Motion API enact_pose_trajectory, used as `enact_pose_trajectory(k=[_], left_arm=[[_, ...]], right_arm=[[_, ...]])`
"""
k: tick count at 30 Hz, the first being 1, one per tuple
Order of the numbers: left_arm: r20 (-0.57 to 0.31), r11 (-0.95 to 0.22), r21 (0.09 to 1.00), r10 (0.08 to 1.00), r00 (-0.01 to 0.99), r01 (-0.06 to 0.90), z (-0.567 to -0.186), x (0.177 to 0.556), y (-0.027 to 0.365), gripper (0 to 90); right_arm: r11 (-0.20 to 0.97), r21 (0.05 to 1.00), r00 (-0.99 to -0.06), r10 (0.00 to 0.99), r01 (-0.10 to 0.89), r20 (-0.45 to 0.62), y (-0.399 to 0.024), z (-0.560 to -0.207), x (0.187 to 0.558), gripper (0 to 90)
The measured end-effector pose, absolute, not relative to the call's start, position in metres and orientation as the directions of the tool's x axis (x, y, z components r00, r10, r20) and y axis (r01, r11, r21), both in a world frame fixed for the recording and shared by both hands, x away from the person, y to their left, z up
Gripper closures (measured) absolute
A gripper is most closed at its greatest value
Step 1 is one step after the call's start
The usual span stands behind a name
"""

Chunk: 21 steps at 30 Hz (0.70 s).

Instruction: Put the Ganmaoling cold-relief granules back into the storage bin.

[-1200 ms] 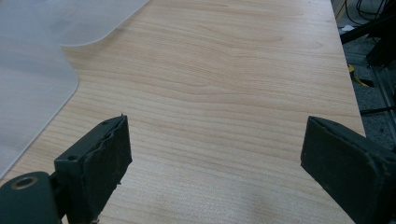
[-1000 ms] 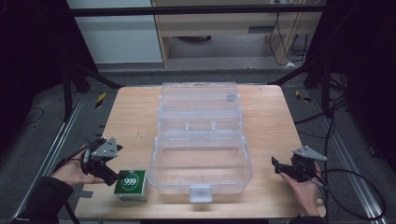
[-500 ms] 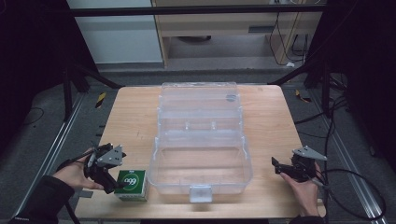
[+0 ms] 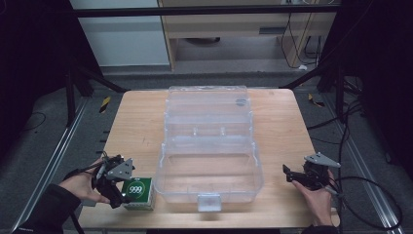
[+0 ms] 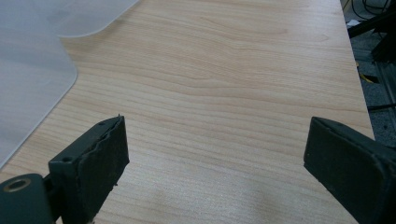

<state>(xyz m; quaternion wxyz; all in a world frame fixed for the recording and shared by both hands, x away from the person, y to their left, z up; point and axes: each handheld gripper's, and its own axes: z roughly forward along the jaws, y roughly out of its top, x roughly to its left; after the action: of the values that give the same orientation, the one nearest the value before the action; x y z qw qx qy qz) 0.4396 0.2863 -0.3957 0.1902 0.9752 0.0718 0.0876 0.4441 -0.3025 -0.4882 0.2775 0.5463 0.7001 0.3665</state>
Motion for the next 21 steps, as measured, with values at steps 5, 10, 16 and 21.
enact_pose_trajectory(k=[5, 10, 16, 21], left_arm=[[0.139, -0.928, 0.359, 0.159, 0.977, 0.1, -0.4, 0.439, 0.283, 3.4], [0.131, -0.932, 0.351, 0.145, 0.981, 0.091, -0.406, 0.439, 0.281, 3.7], [0.117, -0.936, 0.343, 0.13, 0.985, 0.083, -0.412, 0.438, 0.279, 4.3], [0.104, -0.942, 0.326, 0.118, 0.988, 0.078, -0.417, 0.44, 0.276, 4.9]], right_arm=[[0.132, 0.815, -0.249, 0.968, 0.564, 0.015, -0.302, -0.488, 0.444, 6.7], [0.133, 0.813, -0.248, 0.969, 0.567, 0.014, -0.302, -0.489, 0.444, 6.4], [0.138, 0.812, -0.249, 0.968, 0.568, 0.01, -0.302, -0.489, 0.445, 6.2], [0.14, 0.809, -0.25, 0.968, 0.571, 0.009, -0.302, -0.49, 0.445, 6.1]])
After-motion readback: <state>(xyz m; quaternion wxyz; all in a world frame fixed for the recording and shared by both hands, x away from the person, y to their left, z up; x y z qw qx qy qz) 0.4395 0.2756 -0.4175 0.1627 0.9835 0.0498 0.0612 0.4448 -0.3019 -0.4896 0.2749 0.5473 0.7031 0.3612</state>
